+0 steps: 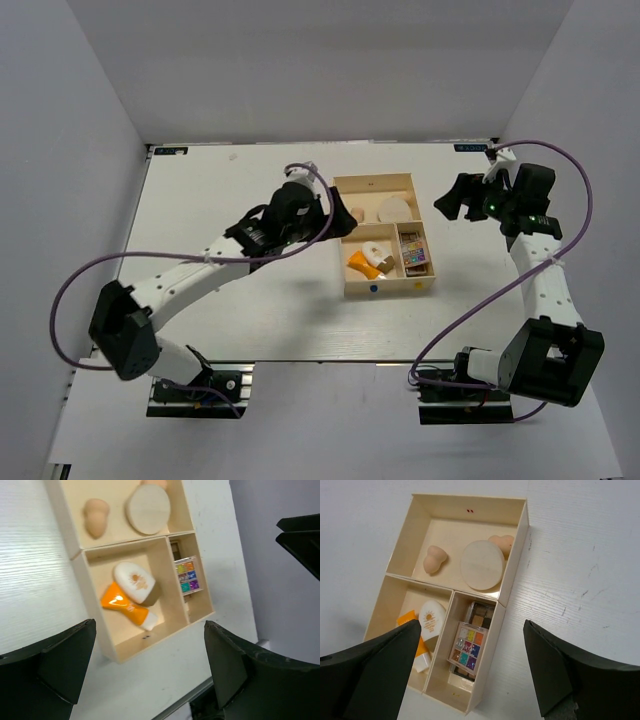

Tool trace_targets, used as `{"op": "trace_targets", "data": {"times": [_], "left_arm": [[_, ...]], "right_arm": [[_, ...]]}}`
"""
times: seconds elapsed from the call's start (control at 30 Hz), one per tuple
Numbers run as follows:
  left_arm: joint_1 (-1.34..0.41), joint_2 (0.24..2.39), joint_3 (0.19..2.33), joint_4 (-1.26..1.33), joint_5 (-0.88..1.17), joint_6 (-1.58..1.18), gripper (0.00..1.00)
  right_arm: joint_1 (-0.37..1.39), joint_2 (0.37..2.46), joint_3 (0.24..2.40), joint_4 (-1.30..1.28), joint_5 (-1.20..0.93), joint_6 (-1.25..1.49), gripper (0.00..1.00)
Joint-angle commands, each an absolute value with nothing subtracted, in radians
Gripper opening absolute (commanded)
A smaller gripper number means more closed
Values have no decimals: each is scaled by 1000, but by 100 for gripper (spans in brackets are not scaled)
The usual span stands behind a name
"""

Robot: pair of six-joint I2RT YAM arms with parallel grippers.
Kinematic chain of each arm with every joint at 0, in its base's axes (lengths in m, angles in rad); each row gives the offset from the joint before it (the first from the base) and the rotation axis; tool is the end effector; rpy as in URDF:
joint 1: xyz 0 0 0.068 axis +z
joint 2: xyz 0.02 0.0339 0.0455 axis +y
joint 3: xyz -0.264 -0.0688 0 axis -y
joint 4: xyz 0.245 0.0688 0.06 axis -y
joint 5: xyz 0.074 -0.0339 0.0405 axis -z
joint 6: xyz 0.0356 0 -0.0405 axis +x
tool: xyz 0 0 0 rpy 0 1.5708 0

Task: Organize the makeup

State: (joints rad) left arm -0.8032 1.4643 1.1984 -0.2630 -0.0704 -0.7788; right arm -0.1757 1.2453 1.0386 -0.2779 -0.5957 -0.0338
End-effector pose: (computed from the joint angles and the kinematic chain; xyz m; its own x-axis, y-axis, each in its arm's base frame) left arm 0.2370 -0.2419 0.3143 -0.7240 -0.2588 -0.6394 0.2348 0.7792 -0.5812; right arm 0.2784 -0.0291 0.3239 -0.4468 0.0509 -0.8932 -0.3595 0.9040 0.2313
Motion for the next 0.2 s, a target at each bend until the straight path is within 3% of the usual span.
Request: {"op": "trace_targets", "data": {"times": [0.0,0.17], "left_arm": [[-792,1343,1129,-284,-169,-680,98],[-782,1178,994,-281,-204,-669,98]], "right_arm": [[-181,1255,1091,-299,-534,-23,89],[-179,1246,1079,-282,-497,-32,89]]}}
